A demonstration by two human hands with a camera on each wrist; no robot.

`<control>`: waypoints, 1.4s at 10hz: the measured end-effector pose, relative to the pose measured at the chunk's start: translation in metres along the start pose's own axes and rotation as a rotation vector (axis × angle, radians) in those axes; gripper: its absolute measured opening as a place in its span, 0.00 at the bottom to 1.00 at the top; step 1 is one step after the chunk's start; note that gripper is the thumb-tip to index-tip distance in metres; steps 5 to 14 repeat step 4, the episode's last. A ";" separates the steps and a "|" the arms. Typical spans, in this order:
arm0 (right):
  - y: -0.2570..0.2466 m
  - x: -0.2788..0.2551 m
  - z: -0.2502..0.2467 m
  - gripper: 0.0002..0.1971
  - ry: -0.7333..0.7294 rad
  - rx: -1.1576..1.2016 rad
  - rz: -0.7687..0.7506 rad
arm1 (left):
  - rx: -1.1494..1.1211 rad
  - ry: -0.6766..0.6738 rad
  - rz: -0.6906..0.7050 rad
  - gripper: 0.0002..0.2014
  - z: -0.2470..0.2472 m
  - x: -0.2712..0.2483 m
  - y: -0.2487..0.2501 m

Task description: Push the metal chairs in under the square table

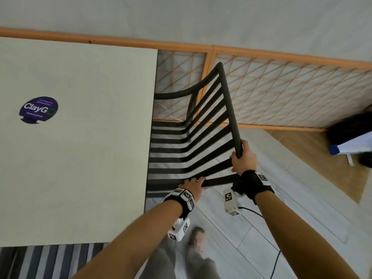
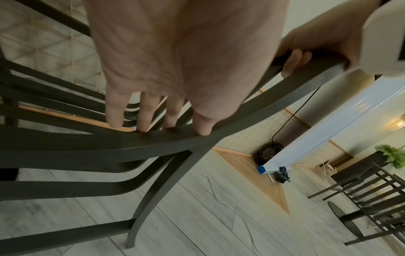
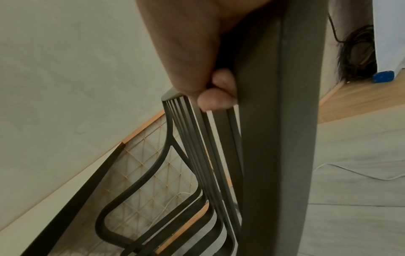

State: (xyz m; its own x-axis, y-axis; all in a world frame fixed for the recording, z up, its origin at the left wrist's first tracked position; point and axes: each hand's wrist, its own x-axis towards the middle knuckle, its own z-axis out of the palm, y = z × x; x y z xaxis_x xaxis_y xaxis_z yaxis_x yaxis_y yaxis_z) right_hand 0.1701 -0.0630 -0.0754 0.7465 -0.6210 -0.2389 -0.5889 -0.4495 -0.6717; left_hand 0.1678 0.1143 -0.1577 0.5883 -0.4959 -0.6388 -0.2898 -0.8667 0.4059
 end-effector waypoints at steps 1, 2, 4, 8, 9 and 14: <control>-0.001 -0.010 -0.004 0.21 -0.007 -0.039 -0.009 | -0.048 0.015 -0.004 0.26 -0.002 -0.022 -0.009; -0.003 -0.025 -0.011 0.22 -0.019 -0.098 -0.038 | -0.105 0.062 0.009 0.29 -0.004 -0.049 -0.020; -0.003 -0.086 -0.037 0.30 -0.106 -0.186 -0.117 | -0.139 0.261 -0.074 0.26 0.010 -0.121 -0.021; -0.003 -0.086 -0.037 0.30 -0.106 -0.186 -0.117 | -0.139 0.261 -0.074 0.26 0.010 -0.121 -0.021; -0.003 -0.086 -0.037 0.30 -0.106 -0.186 -0.117 | -0.139 0.261 -0.074 0.26 0.010 -0.121 -0.021; -0.003 -0.086 -0.037 0.30 -0.106 -0.186 -0.117 | -0.139 0.261 -0.074 0.26 0.010 -0.121 -0.021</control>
